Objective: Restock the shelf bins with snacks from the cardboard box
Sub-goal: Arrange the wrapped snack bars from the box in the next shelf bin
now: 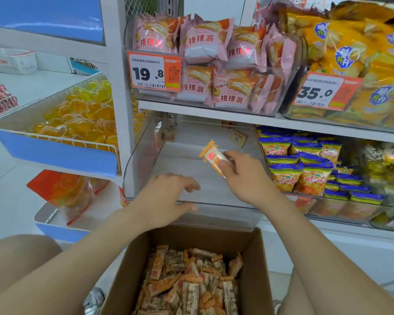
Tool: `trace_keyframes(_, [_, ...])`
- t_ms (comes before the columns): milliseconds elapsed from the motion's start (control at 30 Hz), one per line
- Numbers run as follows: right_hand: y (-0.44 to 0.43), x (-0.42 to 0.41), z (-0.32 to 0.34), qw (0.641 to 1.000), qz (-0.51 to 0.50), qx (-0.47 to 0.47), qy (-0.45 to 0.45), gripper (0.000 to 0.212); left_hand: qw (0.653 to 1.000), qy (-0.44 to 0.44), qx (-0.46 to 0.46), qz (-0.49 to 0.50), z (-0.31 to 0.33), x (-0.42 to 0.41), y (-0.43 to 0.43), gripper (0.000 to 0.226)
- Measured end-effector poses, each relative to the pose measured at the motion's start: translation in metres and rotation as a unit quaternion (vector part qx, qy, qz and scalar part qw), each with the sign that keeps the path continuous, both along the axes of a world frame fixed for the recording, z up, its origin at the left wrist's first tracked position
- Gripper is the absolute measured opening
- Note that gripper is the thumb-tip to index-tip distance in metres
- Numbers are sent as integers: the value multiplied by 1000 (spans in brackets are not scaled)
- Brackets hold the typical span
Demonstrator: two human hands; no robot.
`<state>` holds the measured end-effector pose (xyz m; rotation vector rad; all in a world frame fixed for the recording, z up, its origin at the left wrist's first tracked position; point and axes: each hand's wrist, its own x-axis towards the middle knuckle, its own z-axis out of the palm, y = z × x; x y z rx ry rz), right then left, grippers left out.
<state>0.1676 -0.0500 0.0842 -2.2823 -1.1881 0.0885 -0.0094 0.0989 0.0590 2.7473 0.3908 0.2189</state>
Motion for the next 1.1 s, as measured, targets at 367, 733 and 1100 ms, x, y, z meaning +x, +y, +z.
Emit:
trace_keyframes(367, [26, -2, -17, 995, 65, -74, -11, 49, 995, 49, 5, -82, -14, -4, -17, 25])
trace_keyframes(733, [150, 2, -51, 979, 65, -141, -130, 41, 955, -35, 85, 284, 15, -38, 44, 39])
trace_keyframes(1100, [220, 0, -78, 960, -5, -126, -250, 32, 954, 8, -45, 295, 27, -27, 72, 37])
